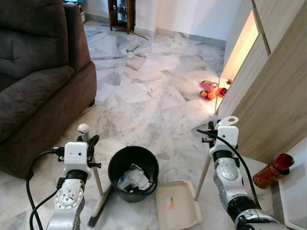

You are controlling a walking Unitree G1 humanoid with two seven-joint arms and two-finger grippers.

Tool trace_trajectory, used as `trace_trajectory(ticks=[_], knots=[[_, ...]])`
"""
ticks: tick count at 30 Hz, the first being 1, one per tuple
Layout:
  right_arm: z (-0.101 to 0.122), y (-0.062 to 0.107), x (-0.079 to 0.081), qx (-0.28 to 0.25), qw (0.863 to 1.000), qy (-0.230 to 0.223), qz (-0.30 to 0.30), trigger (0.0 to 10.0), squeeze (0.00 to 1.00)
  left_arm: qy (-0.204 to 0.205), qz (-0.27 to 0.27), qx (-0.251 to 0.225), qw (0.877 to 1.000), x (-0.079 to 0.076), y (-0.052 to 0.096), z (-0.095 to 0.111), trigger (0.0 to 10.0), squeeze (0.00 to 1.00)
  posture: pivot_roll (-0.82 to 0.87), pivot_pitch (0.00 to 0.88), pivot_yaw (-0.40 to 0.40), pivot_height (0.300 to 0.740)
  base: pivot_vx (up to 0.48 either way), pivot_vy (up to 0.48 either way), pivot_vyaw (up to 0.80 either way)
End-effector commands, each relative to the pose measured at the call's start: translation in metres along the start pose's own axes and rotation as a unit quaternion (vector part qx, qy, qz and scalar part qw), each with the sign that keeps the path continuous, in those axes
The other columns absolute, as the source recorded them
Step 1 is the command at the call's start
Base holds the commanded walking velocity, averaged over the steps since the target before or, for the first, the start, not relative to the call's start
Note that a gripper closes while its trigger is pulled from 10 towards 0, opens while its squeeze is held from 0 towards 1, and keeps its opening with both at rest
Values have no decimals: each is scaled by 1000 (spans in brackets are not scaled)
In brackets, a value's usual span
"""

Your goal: Sweep floor

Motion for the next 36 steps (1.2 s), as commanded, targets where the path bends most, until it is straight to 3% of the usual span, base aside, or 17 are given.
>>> trace_trajectory(ticks=[1, 17, 36], knots=[[6, -3, -1, -17, 1000, -7, -4, 10000, 0, -3, -7, -26, 1000, -3, -3, 9, 10000, 0, 61, 0, -70, 740, 0, 0, 0], [6, -2, 2, -21, 1000, -11, -2, 10000, 0, 0, -6, -30, 1000, -4, -6, 11, 10000, 0, 52, 38, -68, 740, 0, 0, 0], [6, -2, 6, -20, 1000, -16, 6, 10000, 0, 1, -6, -32, 999, -5, -7, 13, 10000, 0, 43, 50, -70, 740, -246, 0, 0]])
Point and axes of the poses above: a point about 5 cm out from each wrist's last joint towards the gripper, its own y axis pointing back from the gripper into the wrist, its own z axis along the axis of the wrist's last joint, x = y × z, the point moved 1 cm from there along -y, pointing out of the wrist towards the gripper, and after that the axes turned 9 degrees about -y, right-handed, at the moved point
